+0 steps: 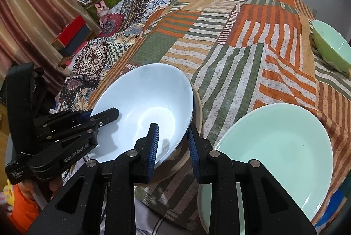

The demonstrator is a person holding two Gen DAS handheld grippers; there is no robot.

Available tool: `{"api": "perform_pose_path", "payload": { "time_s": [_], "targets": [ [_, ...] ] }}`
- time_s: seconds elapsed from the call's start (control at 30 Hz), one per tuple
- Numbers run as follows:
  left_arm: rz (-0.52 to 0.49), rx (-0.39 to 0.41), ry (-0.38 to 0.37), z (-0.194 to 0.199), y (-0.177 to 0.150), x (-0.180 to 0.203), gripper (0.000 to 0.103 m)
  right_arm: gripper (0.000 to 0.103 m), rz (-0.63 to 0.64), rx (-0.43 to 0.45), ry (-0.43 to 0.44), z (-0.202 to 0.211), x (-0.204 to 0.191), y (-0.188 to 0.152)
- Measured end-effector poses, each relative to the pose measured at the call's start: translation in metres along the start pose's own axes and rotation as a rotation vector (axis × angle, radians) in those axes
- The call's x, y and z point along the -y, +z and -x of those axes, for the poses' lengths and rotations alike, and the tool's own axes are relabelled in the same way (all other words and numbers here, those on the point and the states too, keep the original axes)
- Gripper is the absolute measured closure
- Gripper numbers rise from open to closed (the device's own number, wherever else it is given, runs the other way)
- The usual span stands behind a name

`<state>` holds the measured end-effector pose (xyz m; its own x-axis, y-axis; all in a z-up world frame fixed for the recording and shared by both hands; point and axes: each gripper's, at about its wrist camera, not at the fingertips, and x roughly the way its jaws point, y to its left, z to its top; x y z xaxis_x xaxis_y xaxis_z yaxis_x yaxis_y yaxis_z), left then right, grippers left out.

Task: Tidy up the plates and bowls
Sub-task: 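Lower the white polka-dot bowl into the pink bowl, open both grippers, then reach both grippers to the small mint green bowl rim and close them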

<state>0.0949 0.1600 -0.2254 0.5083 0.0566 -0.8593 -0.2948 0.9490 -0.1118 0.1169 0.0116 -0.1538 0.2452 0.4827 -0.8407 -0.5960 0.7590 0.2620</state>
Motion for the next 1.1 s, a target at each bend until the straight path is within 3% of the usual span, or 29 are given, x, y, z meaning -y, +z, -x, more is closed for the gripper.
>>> {"api": "perform_pose_path", "payload": {
  "time_s": [0.1, 0.17, 0.23, 0.43, 0.53, 0.7, 0.97, 1.1],
  "targets": [
    [-0.025, 0.019, 0.039, 0.001, -0.001, 0.004, 0.087, 0.074, 0.01, 0.029, -0.032, 0.007, 0.0, 0.0],
    [-0.052, 0.026, 0.074, 0.002, 0.0, 0.008, 0.087, 0.055, 0.015, 0.067, -0.039, 0.015, 0.002, -0.001],
    [-0.058, 0.024, 0.082, 0.002, 0.001, 0.008, 0.087, 0.047, 0.008, 0.097, -0.033, 0.021, 0.006, -0.001],
    [-0.089, 0.047, 0.134, 0.016, 0.006, 0.012, 0.086, 0.047, -0.019, 0.108, -0.054, 0.03, 0.023, -0.004],
    [-0.082, 0.077, 0.108, 0.031, 0.013, 0.013, 0.083, 0.047, -0.05, 0.13, -0.069, 0.04, 0.037, -0.005],
    [-0.083, 0.153, 0.054, 0.058, 0.032, 0.031, 0.07, 0.047, -0.111, 0.191, -0.119, 0.068, 0.073, -0.008],
    [-0.12, 0.29, -0.081, 0.094, 0.065, 0.089, 0.05, 0.047, -0.225, 0.304, -0.241, 0.123, 0.142, -0.013],
    [-0.142, 0.32, -0.137, 0.095, 0.084, 0.124, 0.046, 0.047, -0.283, 0.358, -0.291, 0.146, 0.177, -0.011]
  ]
}}
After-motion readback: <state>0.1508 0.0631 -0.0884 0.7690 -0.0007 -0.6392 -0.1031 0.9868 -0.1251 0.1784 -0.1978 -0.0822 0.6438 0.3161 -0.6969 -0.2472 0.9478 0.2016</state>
